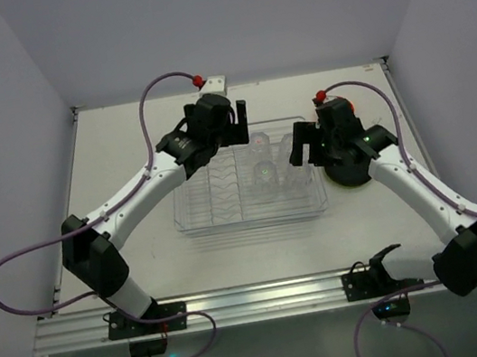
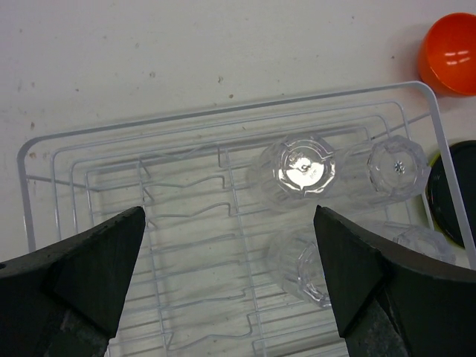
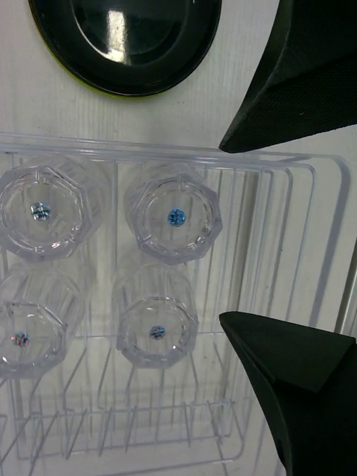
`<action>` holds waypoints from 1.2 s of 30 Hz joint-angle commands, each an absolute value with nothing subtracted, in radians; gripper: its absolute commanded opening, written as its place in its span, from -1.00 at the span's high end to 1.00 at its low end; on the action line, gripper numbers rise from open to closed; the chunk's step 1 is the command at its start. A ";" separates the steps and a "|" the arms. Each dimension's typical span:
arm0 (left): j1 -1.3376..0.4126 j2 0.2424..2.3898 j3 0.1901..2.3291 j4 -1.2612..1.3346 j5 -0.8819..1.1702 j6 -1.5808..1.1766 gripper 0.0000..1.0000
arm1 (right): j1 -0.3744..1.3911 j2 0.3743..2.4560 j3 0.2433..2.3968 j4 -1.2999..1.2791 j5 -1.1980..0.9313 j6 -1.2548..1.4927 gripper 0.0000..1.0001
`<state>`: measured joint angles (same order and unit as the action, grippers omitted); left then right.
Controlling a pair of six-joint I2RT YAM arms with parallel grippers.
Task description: Unload the mixed dishes from the dish rack
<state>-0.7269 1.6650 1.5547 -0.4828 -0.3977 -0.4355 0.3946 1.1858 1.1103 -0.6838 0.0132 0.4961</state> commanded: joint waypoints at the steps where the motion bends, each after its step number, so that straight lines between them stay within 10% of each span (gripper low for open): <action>1: -0.729 1.608 1.511 -0.442 -0.416 -0.449 -1.00 | 0.419 1.281 1.181 -0.758 0.120 0.471 -0.77; 36: -0.729 1.447 1.298 -0.400 -0.362 -0.394 -1.00 | 0.466 1.618 1.246 -0.698 0.161 0.443 -0.50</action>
